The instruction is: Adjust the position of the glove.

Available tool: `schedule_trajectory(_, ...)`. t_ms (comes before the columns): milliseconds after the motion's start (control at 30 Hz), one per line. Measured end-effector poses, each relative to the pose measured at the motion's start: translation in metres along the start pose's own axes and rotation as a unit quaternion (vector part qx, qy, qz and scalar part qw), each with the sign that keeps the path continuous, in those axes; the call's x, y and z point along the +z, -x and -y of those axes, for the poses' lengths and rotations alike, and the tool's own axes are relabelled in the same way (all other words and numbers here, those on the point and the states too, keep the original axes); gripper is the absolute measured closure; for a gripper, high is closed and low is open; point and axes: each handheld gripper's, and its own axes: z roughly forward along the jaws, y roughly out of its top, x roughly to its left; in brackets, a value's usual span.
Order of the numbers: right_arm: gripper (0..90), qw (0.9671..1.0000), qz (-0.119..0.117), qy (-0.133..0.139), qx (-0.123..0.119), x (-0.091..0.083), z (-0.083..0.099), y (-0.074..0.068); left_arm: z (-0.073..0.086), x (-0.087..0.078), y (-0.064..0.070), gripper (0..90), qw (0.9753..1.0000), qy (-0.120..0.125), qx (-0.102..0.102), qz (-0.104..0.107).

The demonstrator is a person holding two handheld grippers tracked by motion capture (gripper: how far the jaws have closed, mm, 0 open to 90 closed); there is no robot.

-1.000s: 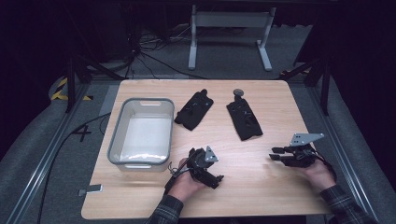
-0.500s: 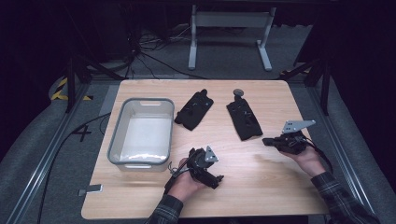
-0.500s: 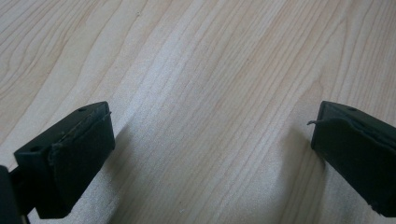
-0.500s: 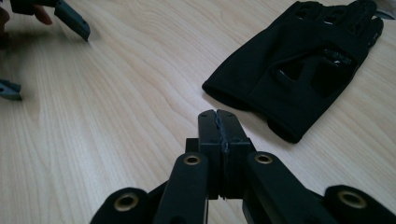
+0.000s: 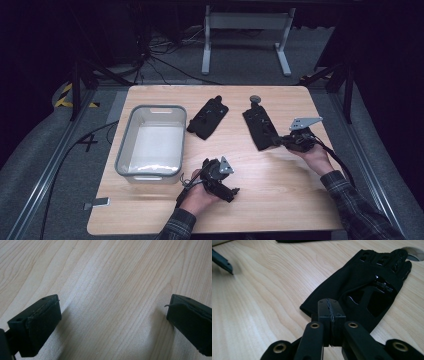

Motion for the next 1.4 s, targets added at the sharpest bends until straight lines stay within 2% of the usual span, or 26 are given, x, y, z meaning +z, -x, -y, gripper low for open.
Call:
schedule_trajectory(233, 90.0, 1.0, 0.007, 0.0, 0.002, 0.013, -0.003, 0.009, 0.0, 0.0, 0.0, 0.0, 1.0, 0.001, 0.001, 0.001)
schedule_trajectory(500, 90.0, 0.9997, 0.014, -0.019, 0.006, 0.028, 0.003, 0.016, 0.0, 0.0, 0.0, 0.0, 1.0, 0.002, 0.003, 0.001)
schedule_trajectory(533, 90.0, 0.9994, 0.017, -0.031, 0.005, 0.033, 0.005, 0.017, 0.0, 0.0, 0.0, 0.0, 1.0, 0.002, 0.003, 0.001)
schedule_trajectory(600, 90.0, 0.9995, 0.016, -0.026, 0.008, 0.034, 0.007, 0.018, 0.0, 0.0, 0.0, 0.0, 1.0, 0.001, 0.002, 0.001)
schedule_trajectory(900, 90.0, 0.9993, 0.012, -0.033, 0.014, 0.031, 0.011, 0.019, 0.0, 0.001, -0.001, 0.0, 1.0, 0.002, 0.005, 0.003)
schedule_trajectory(1233, 90.0, 0.9989, 0.0, -0.046, 0.005, 0.025, 0.015, 0.01, 0.0, 0.001, -0.001, 0.0, 1.0, 0.002, 0.006, 0.003)
schedule_trajectory(1400, 90.0, 0.9987, -0.008, -0.05, 0.01, 0.017, 0.021, 0.005, -0.001, 0.001, -0.001, 0.0, 1.0, 0.002, 0.006, 0.005)
